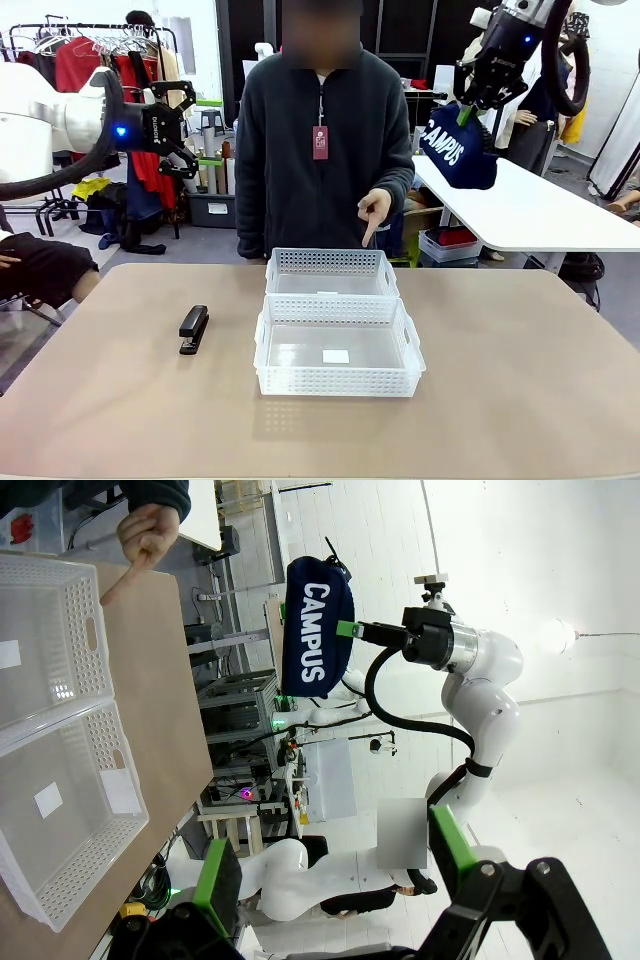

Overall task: Distribute items into two baskets.
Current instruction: Move the picked Pencil pouch towards the Organizing basket indicated by the person, stopping as directed, then place the picked Pencil pouch into the Organizing basket as instructed by the person.

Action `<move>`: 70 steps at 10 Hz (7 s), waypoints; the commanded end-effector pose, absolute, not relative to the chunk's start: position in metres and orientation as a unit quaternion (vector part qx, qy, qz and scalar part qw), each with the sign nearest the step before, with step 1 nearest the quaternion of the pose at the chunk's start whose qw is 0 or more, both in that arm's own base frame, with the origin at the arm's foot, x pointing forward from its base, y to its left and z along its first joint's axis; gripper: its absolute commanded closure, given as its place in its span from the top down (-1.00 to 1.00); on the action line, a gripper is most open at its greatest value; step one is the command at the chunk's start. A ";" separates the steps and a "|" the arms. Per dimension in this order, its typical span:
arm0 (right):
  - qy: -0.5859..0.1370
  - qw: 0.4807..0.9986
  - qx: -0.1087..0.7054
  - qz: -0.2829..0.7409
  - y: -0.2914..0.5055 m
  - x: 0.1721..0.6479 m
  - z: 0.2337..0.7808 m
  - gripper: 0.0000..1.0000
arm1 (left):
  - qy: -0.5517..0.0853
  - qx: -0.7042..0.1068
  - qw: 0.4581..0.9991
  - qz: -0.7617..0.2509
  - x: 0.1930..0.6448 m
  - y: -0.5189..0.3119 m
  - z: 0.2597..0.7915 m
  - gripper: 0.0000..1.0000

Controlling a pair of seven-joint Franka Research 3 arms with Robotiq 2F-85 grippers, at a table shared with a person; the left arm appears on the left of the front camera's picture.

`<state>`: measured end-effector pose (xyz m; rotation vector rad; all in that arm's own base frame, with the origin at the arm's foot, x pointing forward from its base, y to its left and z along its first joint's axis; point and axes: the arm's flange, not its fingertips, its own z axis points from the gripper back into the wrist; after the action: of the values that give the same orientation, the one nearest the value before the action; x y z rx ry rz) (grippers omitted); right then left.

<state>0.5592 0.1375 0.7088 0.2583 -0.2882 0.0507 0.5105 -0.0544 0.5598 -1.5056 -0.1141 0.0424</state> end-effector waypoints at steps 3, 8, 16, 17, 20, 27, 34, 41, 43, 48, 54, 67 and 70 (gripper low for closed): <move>-0.154 0.964 0.079 0.200 0.207 0.573 0.720 -1.00 | -0.053 -0.681 0.730 0.018 0.508 -0.053 0.560 1.00; -0.155 0.883 0.014 0.443 0.299 0.576 0.698 -1.00 | -0.053 -0.681 0.730 0.018 0.508 -0.053 0.560 1.00; -0.153 0.848 0.003 0.508 0.325 0.569 0.668 -1.00 | -0.053 -0.681 0.730 0.018 0.508 -0.053 0.560 1.00; -0.153 0.848 0.003 0.508 0.325 0.569 0.668 -1.00 | -0.053 -0.681 0.730 0.018 0.508 -0.053 0.560 1.00; -0.101 0.825 -0.015 0.556 0.340 0.593 0.619 -1.00 | -0.053 -0.681 0.730 0.018 0.508 -0.053 0.560 1.00; -0.077 0.741 -0.057 0.665 0.376 0.629 0.519 -1.00 | -0.053 -0.681 0.730 0.018 0.508 -0.053 0.560 1.00; -0.062 0.747 -0.046 0.660 0.380 0.623 0.496 -1.00 | -0.053 -0.681 0.730 0.018 0.508 -0.053 0.560 1.00; -0.062 0.747 -0.046 0.660 0.380 0.623 0.496 -1.00 | -0.053 -0.681 0.730 0.018 0.508 -0.053 0.560 1.00; -0.062 0.747 -0.046 0.660 0.380 0.623 0.496 -1.00 | -0.053 -0.681 0.730 0.018 0.508 -0.053 0.560 1.00; -0.062 0.747 -0.046 0.660 0.380 0.623 0.496 -1.00 | -0.053 -0.681 0.730 0.018 0.508 -0.053 0.560 1.00; -0.062 0.747 -0.046 0.660 0.380 0.623 0.496 -1.00 | -0.053 -0.681 0.730 0.018 0.508 -0.053 0.560 1.00; -0.064 0.735 -0.035 0.674 0.382 0.676 0.422 -1.00 | -0.053 -0.681 0.730 0.018 0.508 -0.053 0.560 1.00; -0.054 0.744 -0.024 0.665 0.381 0.681 0.410 -1.00 | -0.053 -0.681 0.730 0.018 0.508 -0.053 0.560 1.00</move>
<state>0.6685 0.3764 0.4013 -0.0582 -0.1163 1.4574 0.5103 -0.0544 0.5594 -1.5056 -0.1136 0.0429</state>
